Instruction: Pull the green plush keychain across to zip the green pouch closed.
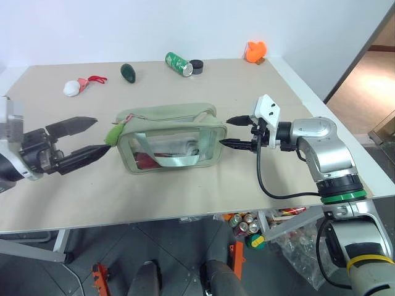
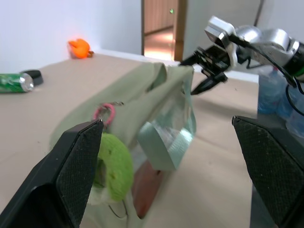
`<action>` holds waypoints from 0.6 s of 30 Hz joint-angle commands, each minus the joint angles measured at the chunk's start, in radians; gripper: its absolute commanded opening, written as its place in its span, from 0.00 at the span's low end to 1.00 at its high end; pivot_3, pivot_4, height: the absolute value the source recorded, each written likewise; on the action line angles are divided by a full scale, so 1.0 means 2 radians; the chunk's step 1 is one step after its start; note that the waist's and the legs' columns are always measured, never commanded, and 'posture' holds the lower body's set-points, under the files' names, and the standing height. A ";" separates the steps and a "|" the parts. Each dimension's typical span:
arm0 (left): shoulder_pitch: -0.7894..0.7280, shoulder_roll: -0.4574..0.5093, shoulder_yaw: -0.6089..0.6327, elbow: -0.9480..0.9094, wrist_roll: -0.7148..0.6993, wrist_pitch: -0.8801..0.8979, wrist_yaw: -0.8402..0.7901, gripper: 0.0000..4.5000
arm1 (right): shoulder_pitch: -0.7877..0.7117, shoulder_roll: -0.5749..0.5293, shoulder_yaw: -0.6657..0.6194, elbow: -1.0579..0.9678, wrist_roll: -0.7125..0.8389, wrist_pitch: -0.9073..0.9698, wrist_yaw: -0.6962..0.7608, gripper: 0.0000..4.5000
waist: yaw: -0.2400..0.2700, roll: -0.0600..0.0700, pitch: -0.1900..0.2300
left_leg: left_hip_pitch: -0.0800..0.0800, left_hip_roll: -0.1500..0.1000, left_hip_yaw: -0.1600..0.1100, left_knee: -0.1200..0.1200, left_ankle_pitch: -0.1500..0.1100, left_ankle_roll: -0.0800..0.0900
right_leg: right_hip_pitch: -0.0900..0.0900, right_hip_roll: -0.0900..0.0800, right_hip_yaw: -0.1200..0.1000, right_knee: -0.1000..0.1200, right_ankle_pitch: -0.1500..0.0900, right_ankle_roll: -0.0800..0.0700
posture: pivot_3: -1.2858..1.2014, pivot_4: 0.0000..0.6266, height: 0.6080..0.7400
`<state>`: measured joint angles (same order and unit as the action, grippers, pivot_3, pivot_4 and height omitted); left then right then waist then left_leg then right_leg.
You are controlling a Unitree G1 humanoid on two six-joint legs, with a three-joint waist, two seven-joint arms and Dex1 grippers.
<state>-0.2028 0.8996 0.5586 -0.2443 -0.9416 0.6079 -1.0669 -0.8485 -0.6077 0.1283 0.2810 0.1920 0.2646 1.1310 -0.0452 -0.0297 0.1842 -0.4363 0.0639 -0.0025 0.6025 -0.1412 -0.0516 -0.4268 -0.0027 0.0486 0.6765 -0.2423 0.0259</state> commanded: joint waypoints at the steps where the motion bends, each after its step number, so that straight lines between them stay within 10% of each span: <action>1: 0.010 -0.001 0.013 0.004 0.002 -0.006 0.003 1.00 | -0.017 0.006 -0.015 -0.011 0.018 0.005 0.005 0.71 | 0.000 0.000 0.000 | 0.000 0.000 0.000 0.000 0.000 0.000 | 0.000 0.000 0.000 0.000 0.000 0.000 | 0.52 0.24 1.00; 11: 0.024 -0.023 -0.020 0.042 0.057 -0.028 0.019 1.00 | -0.008 0.011 -0.018 -0.029 0.041 0.019 0.008 0.01 | 0.000 0.000 0.000 | 0.000 0.000 0.000 0.000 0.000 0.000 | 0.000 0.000 0.000 0.000 0.000 0.000 | 0.52 0.24 1.00; 18: 0.020 -0.035 -0.052 0.050 0.096 -0.042 0.034 1.00 | -0.005 0.011 -0.011 -0.025 0.029 0.015 0.003 0.01 | 0.000 0.000 0.000 | 0.000 0.000 0.000 0.000 0.000 0.000 | 0.000 0.000 0.000 0.000 0.000 0.000 | 0.52 0.24 1.00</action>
<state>-0.1510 0.8338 0.4465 -0.1320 -0.7560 0.5478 -1.0057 -0.8510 -0.5808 0.1204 0.2605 0.2527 0.3068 1.1478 -0.0452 -0.0297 0.1842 -0.4363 0.0639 -0.0024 0.6024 -0.1413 -0.0516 -0.4269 -0.0028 0.0487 0.6769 -0.2421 0.0258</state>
